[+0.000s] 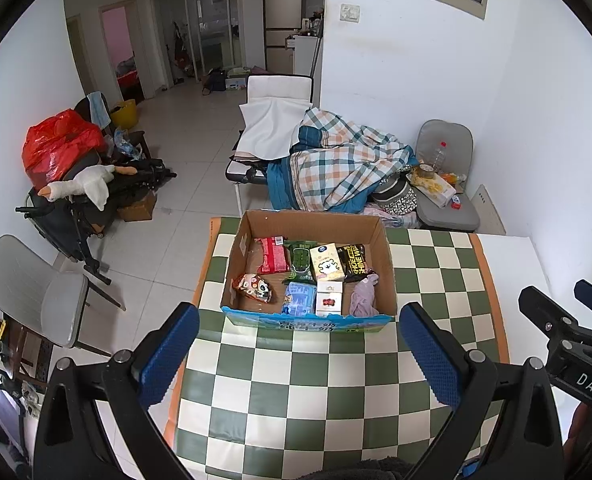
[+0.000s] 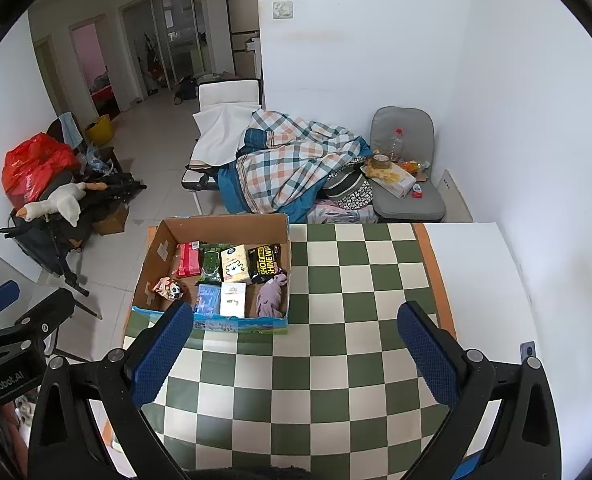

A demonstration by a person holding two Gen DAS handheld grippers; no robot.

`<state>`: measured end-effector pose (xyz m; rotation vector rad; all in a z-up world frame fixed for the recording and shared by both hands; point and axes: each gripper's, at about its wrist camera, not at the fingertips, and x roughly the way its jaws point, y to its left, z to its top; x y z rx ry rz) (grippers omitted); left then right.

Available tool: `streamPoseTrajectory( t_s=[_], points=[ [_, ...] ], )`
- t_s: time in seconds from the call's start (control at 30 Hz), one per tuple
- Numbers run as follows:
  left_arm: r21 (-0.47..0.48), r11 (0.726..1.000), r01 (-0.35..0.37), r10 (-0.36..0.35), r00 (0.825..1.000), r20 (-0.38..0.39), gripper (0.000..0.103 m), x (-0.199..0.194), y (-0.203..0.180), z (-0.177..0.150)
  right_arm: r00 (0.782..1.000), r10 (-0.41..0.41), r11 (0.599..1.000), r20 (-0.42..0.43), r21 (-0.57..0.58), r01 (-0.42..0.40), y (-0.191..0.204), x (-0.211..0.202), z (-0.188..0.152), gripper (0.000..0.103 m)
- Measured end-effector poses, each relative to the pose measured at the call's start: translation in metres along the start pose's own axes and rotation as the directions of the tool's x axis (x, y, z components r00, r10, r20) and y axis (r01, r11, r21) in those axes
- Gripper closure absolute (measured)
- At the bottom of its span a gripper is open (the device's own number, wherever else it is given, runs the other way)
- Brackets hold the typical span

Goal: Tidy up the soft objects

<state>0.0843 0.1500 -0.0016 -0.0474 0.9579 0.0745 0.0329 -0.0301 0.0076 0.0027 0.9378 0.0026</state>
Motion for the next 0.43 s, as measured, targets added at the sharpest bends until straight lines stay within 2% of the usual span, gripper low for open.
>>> streamPoseTrajectory(
  t_s=[0.43],
  points=[
    [-0.007,1.000,0.000,0.000,1.000,-0.003,0.000,-0.0060,-0.0054,0.0004,1.000,-0.001,1.000,0.002,0.002,0.001,0.0007,0.0000,-0.0001,0.000]
  ],
)
